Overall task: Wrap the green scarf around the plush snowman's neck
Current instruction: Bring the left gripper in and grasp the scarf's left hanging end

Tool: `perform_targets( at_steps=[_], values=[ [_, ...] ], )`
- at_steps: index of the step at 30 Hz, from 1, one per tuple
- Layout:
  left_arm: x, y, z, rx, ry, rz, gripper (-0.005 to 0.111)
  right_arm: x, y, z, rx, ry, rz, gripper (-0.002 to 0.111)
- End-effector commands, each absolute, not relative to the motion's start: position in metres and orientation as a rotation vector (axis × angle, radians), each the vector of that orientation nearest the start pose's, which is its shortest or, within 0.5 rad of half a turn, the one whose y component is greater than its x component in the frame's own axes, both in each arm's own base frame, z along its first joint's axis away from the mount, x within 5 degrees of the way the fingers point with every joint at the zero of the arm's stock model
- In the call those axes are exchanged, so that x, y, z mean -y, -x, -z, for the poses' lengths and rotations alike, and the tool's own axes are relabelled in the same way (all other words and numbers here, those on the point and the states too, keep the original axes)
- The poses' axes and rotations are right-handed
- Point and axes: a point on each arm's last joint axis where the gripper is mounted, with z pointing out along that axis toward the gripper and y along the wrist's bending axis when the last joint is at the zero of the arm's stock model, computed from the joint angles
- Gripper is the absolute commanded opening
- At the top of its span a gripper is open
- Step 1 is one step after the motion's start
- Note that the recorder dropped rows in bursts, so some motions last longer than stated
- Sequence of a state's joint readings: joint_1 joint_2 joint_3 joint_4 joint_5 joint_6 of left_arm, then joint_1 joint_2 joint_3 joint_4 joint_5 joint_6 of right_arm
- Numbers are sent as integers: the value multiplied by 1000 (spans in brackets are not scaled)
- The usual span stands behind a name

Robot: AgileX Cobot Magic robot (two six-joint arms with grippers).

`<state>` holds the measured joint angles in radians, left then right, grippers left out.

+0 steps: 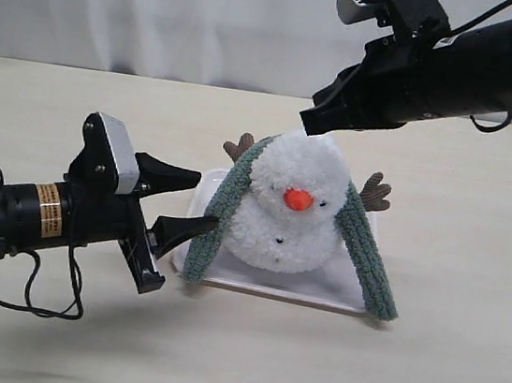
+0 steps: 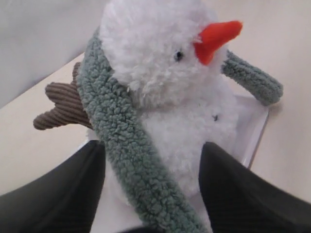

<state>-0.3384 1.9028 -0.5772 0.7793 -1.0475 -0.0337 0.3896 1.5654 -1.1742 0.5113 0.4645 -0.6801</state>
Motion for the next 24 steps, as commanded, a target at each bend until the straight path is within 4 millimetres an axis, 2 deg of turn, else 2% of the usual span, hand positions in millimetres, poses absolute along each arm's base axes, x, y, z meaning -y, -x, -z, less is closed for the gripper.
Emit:
perform_targets(
  at_steps=[1, 9, 19, 24],
  values=[
    [157, -270, -115, -1535, -1075, 587, 55, -149, -321, -289, -2137, 811, -298, 4],
    [175, -271, -99, -1535, -1117, 637, 55, -152, -329, -273, -2174, 821, -293, 4],
    [167, -285, -103, -1612, -922, 566, 55, -152, -329, -274, -2173, 824, -293, 4],
    [167, -284, -100, -1636, -924, 567, 55, -152, -329, -274, -2173, 824, -293, 4]
  ],
)
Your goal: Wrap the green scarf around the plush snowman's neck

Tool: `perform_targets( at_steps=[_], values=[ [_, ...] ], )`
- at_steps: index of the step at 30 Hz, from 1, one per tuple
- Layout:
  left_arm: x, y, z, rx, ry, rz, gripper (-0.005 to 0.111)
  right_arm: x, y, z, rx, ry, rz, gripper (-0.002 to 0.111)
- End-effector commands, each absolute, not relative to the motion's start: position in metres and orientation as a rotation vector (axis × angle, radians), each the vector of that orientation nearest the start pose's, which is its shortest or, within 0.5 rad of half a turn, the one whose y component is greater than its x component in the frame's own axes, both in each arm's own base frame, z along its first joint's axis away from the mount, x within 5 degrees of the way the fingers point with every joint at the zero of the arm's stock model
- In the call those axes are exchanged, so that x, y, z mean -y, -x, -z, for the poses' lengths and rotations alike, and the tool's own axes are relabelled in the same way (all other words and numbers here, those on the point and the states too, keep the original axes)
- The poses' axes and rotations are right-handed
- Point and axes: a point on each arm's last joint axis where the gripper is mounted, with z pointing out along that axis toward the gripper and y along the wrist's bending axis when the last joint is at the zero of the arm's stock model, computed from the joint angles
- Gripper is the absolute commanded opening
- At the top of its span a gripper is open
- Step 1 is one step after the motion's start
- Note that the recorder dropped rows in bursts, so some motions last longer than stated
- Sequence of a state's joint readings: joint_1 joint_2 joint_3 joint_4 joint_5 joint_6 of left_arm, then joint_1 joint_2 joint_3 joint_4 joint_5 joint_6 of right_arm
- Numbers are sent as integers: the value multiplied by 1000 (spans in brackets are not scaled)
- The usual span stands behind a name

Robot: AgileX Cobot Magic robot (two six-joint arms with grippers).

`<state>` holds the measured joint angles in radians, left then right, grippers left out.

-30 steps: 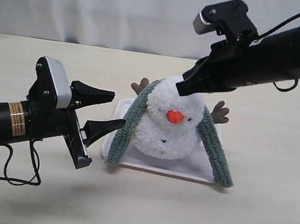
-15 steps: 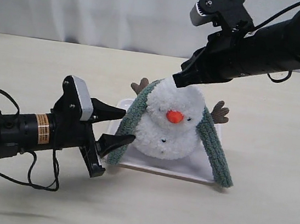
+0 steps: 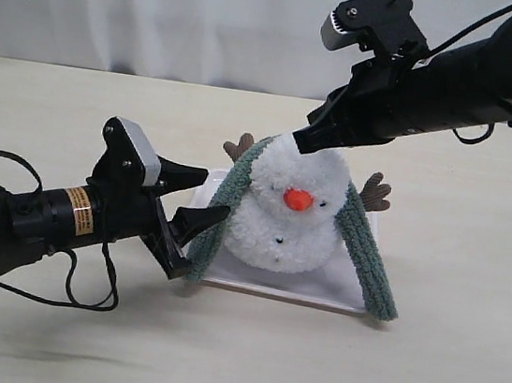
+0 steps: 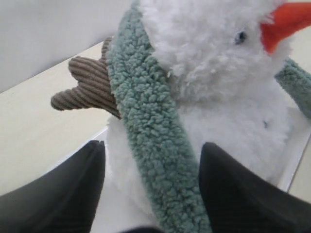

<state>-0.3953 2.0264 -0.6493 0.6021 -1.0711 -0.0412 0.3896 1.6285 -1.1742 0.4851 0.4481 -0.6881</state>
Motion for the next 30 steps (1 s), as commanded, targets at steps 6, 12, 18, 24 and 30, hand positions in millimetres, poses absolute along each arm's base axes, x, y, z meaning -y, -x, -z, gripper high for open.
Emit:
perform_targets(
  at_steps=[6, 12, 18, 24, 30],
  values=[
    [167, -284, -92, -1664, -930, 569, 55, -152, -329, -274, -2174, 822, -294, 4],
    [172, -288, -84, -1657, -972, 611, 55, -152, -328, -274, -2177, 824, -295, 4],
    [176, -282, -85, -1612, -1046, 655, 36, -152, -330, -274, -2167, 818, -288, 4],
    [180, -275, -85, -1558, -1140, 704, 4, -154, -336, -258, -2203, 822, -285, 4],
    [181, -273, -87, -1550, -1133, 751, 0, -156, -341, -245, -2237, 829, -285, 4]
  ],
)
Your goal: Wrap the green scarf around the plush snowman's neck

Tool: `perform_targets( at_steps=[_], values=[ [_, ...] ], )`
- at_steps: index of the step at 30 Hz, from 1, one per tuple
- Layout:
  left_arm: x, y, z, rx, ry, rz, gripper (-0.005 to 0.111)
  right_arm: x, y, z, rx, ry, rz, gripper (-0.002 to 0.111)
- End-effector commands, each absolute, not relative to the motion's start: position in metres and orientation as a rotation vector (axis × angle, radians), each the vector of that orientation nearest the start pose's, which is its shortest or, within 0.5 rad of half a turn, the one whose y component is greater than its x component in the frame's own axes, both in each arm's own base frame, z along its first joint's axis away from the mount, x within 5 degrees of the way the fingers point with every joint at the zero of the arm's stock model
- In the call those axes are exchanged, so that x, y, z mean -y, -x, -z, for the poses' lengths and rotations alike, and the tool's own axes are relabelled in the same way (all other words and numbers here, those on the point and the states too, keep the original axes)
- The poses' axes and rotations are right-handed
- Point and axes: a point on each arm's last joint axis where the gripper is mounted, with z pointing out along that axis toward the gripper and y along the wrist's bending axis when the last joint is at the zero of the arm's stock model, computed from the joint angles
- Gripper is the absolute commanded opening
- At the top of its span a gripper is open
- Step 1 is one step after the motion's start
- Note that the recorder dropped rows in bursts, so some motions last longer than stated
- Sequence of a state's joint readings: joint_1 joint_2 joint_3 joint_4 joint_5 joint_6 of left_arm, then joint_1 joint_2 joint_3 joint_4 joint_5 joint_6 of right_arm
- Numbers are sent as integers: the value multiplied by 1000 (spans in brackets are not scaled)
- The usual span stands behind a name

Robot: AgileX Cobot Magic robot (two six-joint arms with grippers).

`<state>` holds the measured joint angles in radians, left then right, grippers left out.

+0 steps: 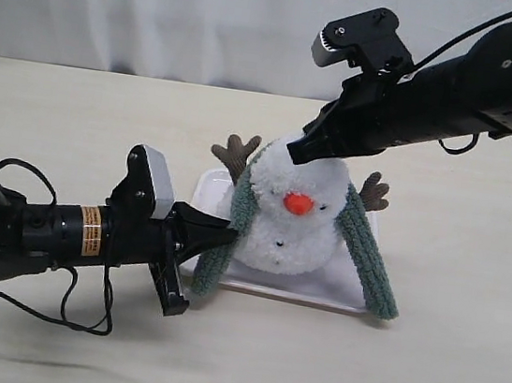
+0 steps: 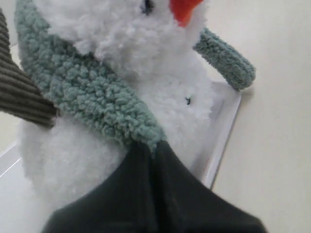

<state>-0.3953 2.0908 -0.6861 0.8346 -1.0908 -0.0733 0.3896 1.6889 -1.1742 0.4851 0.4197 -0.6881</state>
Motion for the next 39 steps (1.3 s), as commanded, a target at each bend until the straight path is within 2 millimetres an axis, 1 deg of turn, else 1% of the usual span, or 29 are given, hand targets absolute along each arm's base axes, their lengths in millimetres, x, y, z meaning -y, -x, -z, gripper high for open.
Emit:
perform_targets(
  at_steps=[1, 3, 6, 14, 15, 18, 24, 26, 27, 28, 29, 30, 31, 32, 33, 34, 36, 37, 38, 39],
  values=[
    [181, -274, -89, -1572, -1105, 773, 0, -156, -341, -242, -2245, 832, -286, 4],
    [183, -276, -93, -1614, -1089, 816, 0, -157, -343, -237, -2261, 834, -289, 4],
    [187, -280, -100, -1669, -1124, 871, 0, -157, -343, -234, -2274, 832, -293, 4],
    [196, -281, -108, -1782, -1171, 1058, 0, -157, -342, -233, -2289, 841, -305, 4],
    [196, -283, -109, -1795, -1154, 1072, 0, -158, -341, -233, -2293, 844, -307, 4],
    [197, -286, -111, -1818, -1108, 1090, 0, -158, -339, -231, -2317, 859, -325, 4],
    [197, -286, -110, -1828, -1108, 1082, 0, -159, -334, -230, -2335, 938, -335, 4],
    [197, -286, -110, -1828, -1108, 1082, 0, -158, -331, -229, -2356, 982, -332, 10],
    [197, -286, -110, -1828, -1108, 1082, 0, -156, -329, -232, -2357, 991, -306, 21],
    [197, -286, -110, -1828, -1108, 1082, 0, -155, -329, -236, -2351, 979, -294, 28],
    [197, -286, -110, -1828, -1108, 1082, 0, -153, -328, -247, -2335, 943, -279, 43],
    [197, -286, -110, -1830, -1108, 1080, 0, -151, -327, -254, -2324, 928, -267, 49],
    [197, -287, -110, -1836, -1106, 1077, 0, -148, -323, -269, -2301, 883, -252, 54],
    [197, -287, -110, -1841, -1105, 1072, 0, -145, -320, -278, -2284, 867, -240, 54],
    [196, -288, -108, -1861, -1101, 1047, 0, -141, -312, -294, -2265, 848, -224, 54],
    [195, -289, -107, -1875, -1092, 1031, 0, -136, -303, -305, -2264, 847, -216, 54],
    [195, -290, -107, -1879, -1076, 1028, 0, -130, -287, -314, -2328, 848, -227, 54],
    [195, -290, -107, -1876, -1075, 1032, 0, -127, -283, -310, -2366, 859, -205, 53],
    [195, -290, -107, -1876, -1075, 1032, 0, -123, -281, -301, -2413, 840, -174, 51],
    [195, -290, -107, -1876, -1075, 1032, 0, -120, -281, -287, -2460, 824, -138, 51]
  ],
)
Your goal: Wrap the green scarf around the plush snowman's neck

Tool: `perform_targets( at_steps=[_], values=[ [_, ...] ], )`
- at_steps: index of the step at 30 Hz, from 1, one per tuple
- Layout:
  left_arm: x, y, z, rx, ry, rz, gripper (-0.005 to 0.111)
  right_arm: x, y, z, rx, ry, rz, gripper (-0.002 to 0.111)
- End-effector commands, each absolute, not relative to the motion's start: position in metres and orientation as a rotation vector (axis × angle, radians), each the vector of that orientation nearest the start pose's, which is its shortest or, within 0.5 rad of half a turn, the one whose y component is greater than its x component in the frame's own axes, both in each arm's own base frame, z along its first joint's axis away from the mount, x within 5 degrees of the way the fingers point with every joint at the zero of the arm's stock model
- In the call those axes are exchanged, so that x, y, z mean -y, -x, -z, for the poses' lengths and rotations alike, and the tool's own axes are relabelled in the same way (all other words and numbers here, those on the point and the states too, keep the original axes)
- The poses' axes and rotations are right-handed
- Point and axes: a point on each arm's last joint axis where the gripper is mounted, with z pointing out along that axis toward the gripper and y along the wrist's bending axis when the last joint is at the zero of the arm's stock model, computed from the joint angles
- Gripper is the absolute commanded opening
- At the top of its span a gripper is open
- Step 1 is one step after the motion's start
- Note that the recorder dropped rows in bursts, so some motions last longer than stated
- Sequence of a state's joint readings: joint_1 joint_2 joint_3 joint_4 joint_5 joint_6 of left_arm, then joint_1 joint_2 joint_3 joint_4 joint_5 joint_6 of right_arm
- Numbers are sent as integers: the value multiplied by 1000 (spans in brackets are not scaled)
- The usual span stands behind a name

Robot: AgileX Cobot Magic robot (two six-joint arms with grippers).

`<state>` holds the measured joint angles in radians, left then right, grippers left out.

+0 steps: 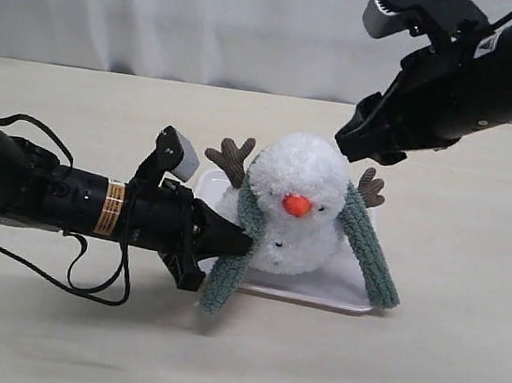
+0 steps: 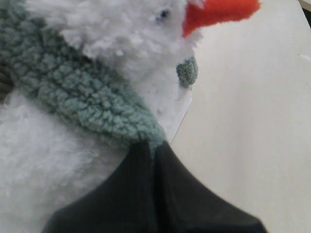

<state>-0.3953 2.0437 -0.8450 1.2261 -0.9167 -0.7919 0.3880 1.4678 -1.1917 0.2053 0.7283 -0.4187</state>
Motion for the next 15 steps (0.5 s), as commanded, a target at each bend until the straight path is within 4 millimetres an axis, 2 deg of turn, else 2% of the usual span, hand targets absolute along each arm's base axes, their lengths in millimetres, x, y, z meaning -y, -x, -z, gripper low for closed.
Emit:
perform_targets(
  at_steps=[1, 3, 4, 7, 15],
  values=[
    [195, -290, -107, -1876, -1078, 1031, 0, -117, -282, -269, -2508, 821, -95, 51],
    [195, -289, -107, -1880, -1083, 1036, 0, -117, -284, -241, -2552, 833, -72, 56],
    [195, -289, -107, -1881, -1092, 1038, 0, -117, -286, -235, -2561, 841, -70, 59],
    [195, -288, -106, -1879, -1108, 1038, 0, -117, -290, -222, -2592, 881, -31, 64],
    [195, -289, -107, -1880, -1092, 1037, 0, -119, -301, -188, -2629, 904, 14, 62]
  ],
)
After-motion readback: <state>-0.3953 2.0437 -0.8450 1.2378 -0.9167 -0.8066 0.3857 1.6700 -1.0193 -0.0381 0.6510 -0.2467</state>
